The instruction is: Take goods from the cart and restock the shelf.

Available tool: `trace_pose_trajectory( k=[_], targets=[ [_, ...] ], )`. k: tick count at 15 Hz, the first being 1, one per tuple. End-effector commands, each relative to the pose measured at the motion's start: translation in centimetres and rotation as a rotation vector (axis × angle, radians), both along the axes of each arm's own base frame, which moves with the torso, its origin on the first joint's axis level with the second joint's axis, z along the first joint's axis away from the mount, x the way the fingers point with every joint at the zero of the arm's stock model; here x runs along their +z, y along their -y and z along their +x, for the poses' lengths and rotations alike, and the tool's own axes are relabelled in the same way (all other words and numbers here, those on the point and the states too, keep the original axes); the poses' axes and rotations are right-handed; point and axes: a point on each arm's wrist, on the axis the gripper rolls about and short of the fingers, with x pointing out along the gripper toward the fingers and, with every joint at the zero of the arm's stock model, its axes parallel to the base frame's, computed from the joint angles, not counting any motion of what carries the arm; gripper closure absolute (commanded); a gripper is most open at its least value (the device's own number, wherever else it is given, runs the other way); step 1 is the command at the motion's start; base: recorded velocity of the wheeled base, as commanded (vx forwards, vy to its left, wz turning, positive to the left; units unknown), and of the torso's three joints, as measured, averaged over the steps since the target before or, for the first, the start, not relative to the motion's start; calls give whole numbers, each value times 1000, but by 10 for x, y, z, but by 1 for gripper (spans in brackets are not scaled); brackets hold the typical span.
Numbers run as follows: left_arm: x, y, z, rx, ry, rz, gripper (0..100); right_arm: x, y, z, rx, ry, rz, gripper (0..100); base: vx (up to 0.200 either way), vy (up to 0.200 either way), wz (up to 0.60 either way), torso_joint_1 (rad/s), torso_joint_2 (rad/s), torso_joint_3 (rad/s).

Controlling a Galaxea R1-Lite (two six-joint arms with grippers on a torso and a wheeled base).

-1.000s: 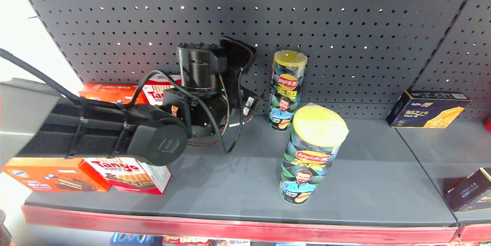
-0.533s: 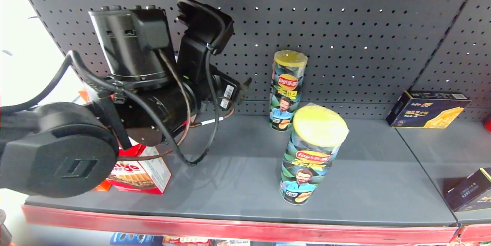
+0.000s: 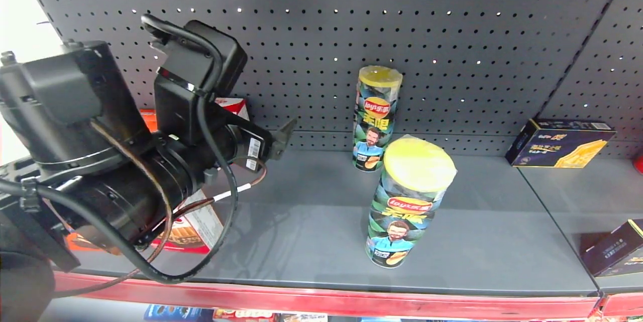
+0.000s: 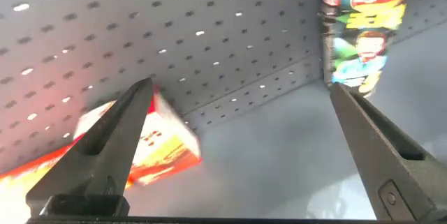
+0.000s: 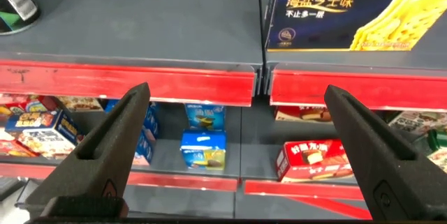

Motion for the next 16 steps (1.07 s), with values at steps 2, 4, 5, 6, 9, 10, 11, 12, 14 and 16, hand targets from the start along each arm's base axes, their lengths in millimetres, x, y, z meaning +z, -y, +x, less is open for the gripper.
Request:
trace_pose_trajectory(
  k=[2,4,5,6,9,10,11,12,14,16],
  targets=[
    [5,-4,-1,6,22,-16,0,2,1,5,-30,-60,-13,0,0,0,0,0,0,0],
    [1,-6,-3,5,13,-10,0,109,-1,17,-29,22,70,0,0,0,0,0,0,0],
    [1,-7,-3,6,12,-9,0,133,-2,34,-4,-28,121,0,0,0,0,0,0,0],
    [0,-7,-2,8,10,-8,0,156,-2,40,23,-8,147,0,0,0,0,0,0,0],
    [-1,-7,-3,6,21,-16,0,187,-20,114,299,-149,9,0,0,0,0,0,0,0],
    [-2,-7,-3,8,20,-15,0,180,-29,131,357,-198,-36,0,0,0,0,0,0,0],
    [-3,-8,-3,6,18,-14,0,174,-40,146,407,-235,-52,0,0,0,0,0,0,0],
    [-4,-8,-4,6,16,-12,0,169,-52,160,457,-252,-63,0,0,0,0,0,0,0],
    [-4,-9,-2,14,16,-12,0,160,-70,179,486,-278,-83,0,0,0,0,0,0,0],
    [-3,-10,-2,18,17,-13,0,154,-76,186,496,-309,-92,0,0,0,0,0,0,0]
  ],
)
